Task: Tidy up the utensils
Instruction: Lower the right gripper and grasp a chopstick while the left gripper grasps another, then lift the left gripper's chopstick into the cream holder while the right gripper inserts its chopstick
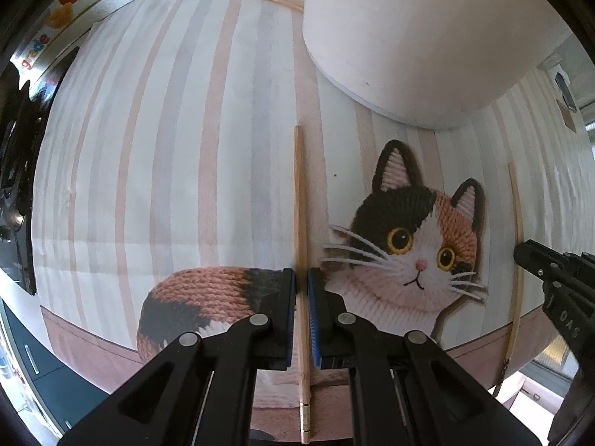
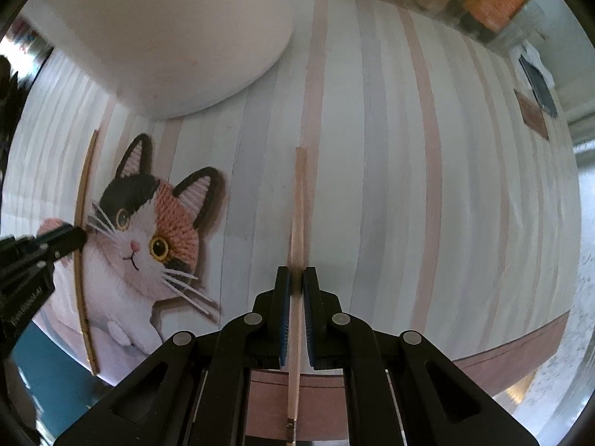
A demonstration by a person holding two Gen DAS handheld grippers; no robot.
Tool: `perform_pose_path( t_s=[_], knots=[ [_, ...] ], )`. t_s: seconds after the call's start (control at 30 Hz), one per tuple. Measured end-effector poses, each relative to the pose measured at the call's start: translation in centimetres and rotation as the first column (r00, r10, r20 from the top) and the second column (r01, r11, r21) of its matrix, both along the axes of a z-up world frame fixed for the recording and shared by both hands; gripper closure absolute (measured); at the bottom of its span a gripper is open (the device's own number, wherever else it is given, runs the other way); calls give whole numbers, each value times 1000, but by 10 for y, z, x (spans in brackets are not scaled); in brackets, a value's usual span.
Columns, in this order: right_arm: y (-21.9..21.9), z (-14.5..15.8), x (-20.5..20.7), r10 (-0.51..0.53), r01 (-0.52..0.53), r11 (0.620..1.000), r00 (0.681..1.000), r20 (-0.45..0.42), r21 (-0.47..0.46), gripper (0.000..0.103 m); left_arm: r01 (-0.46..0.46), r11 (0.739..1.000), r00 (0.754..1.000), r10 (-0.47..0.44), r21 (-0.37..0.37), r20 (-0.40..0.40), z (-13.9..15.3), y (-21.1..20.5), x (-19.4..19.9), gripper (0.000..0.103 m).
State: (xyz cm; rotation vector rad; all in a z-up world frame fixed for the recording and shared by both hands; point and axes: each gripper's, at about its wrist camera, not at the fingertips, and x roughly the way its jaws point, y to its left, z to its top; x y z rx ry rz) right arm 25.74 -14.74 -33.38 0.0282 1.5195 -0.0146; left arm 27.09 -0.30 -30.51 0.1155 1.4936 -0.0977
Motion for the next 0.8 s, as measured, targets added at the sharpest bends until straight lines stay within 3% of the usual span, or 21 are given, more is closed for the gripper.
perform_pose_path(
  t_s=[0.17,0.4,0.6,0.8],
  knots=[
    [-20,6,-2,-65,64,996,998,10,68,96,-25,1000,999,25,4,39,9,11,-5,99],
    [-40,32,-5,-143,130,982,986,85,137,96,-63,998,989,66,-28,132,49,37,-9,99],
    [-54,59,-5,-193,167,970,971,139,177,96,-134,986,971,150,-99,186,83,63,-9,99],
    [-58,87,-3,-235,189,961,944,234,203,96,-166,980,944,190,-109,271,113,67,-4,99]
  ],
)
